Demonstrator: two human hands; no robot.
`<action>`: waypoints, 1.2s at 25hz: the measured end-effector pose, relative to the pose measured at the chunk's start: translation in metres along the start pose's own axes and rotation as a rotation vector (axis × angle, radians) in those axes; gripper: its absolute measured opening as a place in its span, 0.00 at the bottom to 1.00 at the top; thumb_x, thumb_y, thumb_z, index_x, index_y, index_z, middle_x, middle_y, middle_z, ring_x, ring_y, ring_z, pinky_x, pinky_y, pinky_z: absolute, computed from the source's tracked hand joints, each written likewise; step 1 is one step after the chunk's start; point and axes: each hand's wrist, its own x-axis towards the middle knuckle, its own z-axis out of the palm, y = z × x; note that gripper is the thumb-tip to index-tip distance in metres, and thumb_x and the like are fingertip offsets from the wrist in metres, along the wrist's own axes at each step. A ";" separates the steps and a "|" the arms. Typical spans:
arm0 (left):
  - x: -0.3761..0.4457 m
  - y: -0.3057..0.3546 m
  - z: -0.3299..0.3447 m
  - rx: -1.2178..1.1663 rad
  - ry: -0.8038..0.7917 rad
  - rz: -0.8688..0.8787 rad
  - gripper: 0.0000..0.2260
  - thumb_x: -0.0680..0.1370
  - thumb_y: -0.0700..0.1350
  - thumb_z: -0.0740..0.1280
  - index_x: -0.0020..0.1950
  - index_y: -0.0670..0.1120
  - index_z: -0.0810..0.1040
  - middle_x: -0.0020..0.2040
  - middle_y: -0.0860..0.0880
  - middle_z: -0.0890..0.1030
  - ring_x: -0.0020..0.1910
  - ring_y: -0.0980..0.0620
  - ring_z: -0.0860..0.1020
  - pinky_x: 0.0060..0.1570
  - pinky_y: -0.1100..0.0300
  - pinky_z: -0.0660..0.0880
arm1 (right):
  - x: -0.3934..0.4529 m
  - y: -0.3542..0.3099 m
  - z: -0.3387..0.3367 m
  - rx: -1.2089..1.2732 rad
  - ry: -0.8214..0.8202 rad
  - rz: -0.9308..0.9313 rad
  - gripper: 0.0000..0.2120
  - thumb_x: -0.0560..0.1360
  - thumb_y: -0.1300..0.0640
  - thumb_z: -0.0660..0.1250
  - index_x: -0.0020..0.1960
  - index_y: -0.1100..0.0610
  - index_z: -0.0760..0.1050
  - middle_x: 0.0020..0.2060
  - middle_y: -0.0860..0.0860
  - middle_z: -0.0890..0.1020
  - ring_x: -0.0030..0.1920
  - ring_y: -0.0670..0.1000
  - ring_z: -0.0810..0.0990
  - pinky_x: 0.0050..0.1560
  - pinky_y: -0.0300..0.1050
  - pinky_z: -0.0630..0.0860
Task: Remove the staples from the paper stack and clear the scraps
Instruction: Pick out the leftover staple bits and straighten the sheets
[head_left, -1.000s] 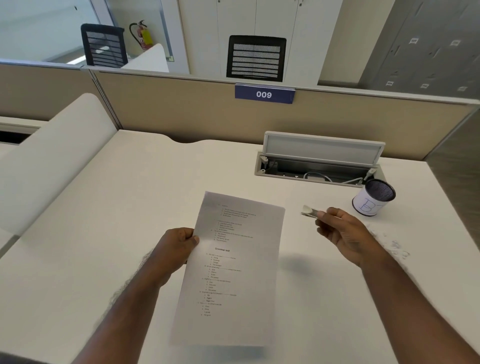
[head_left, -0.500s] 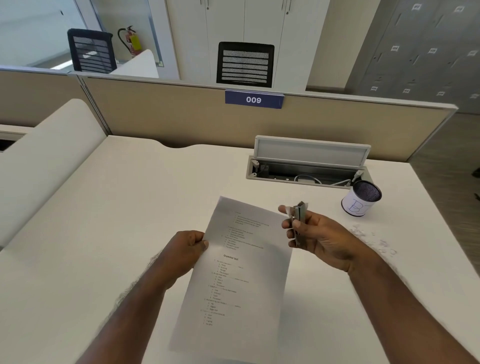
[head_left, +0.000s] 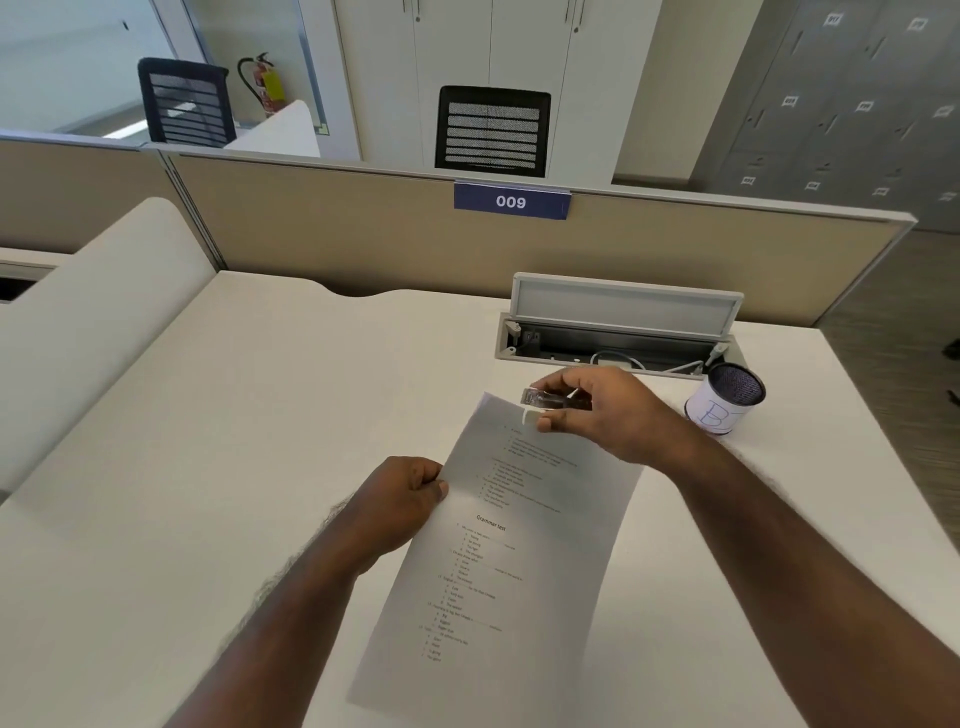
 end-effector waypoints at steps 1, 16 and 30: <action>-0.001 0.002 0.000 0.004 0.003 0.002 0.12 0.81 0.42 0.61 0.46 0.39 0.83 0.38 0.46 0.84 0.33 0.54 0.79 0.37 0.59 0.73 | 0.003 -0.003 -0.004 -0.067 0.018 -0.014 0.16 0.69 0.46 0.75 0.55 0.45 0.80 0.50 0.43 0.81 0.49 0.48 0.79 0.47 0.47 0.76; -0.015 0.013 -0.001 0.114 0.001 -0.005 0.13 0.81 0.42 0.60 0.44 0.45 0.83 0.38 0.52 0.84 0.34 0.55 0.81 0.35 0.63 0.74 | 0.012 -0.037 -0.021 -0.486 -0.248 0.018 0.19 0.67 0.45 0.76 0.56 0.48 0.82 0.51 0.43 0.83 0.49 0.47 0.80 0.51 0.49 0.80; -0.021 0.018 -0.004 0.217 0.017 0.016 0.14 0.81 0.42 0.60 0.39 0.50 0.79 0.34 0.54 0.80 0.31 0.57 0.77 0.31 0.66 0.70 | 0.013 -0.042 -0.024 -0.546 -0.241 0.025 0.18 0.67 0.45 0.77 0.56 0.47 0.81 0.52 0.44 0.83 0.49 0.47 0.80 0.42 0.43 0.77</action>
